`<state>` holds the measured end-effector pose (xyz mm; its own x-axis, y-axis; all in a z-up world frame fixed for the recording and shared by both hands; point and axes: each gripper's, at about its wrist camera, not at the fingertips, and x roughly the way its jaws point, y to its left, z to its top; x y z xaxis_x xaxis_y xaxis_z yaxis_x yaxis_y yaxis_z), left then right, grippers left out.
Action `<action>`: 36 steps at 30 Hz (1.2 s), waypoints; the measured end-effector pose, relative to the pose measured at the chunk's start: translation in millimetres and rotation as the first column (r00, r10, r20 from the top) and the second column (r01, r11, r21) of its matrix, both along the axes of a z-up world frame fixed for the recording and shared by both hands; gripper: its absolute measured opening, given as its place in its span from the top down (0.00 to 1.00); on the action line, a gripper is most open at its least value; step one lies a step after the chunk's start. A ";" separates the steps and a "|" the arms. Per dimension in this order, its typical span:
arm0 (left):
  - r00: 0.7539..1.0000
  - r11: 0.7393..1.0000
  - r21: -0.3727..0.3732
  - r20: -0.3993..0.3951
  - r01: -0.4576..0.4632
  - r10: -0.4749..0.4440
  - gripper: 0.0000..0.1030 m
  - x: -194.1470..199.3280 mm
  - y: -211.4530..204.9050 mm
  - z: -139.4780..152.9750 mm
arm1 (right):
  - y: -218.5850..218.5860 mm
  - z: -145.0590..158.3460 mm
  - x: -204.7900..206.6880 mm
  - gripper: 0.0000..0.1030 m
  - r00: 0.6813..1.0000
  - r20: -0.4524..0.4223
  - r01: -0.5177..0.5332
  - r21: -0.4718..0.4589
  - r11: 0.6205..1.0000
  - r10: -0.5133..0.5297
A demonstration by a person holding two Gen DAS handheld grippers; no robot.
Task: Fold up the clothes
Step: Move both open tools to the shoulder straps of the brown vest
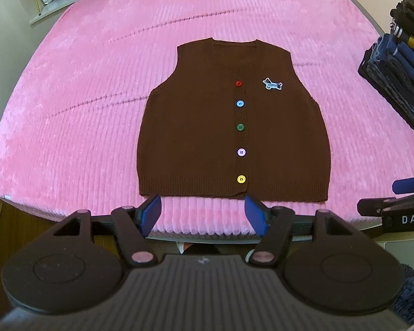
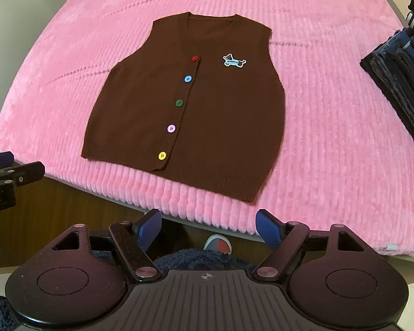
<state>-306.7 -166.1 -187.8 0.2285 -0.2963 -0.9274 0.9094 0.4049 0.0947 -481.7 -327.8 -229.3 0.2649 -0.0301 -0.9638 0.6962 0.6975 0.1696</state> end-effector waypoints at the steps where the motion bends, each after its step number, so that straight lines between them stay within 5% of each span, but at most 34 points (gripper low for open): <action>1: 1.000 1.000 0.000 -0.001 -0.002 0.002 0.39 0.6 0.0 -0.1 | -0.1 -0.4 0.3 0.24 1.000 0.000 -0.001 0.002 1.000 0.001; 13: 1.000 0.999 0.050 -0.022 -0.005 0.006 0.39 9.6 -7.8 -17.2 | -7.2 -15.0 -0.6 0.24 1.000 -0.020 0.010 0.040 0.999 -0.009; 21: 0.998 0.992 0.118 -0.054 0.033 -0.027 0.39 22.6 -27.2 -43.1 | -25.2 -49.1 -4.6 0.24 0.991 -0.097 0.107 0.109 0.988 -0.097; 31: 0.986 0.975 0.160 -0.086 0.155 -0.143 0.39 103.9 -121.0 -111.9 | -101.5 -108.8 15.3 0.24 0.955 -0.171 0.253 0.029 0.967 -0.244; 36: 0.971 0.962 0.137 -0.067 0.238 -0.230 0.39 163.3 -192.4 -151.6 | -177.2 -137.6 60.3 0.24 0.973 -0.075 0.218 -0.037 0.975 -0.220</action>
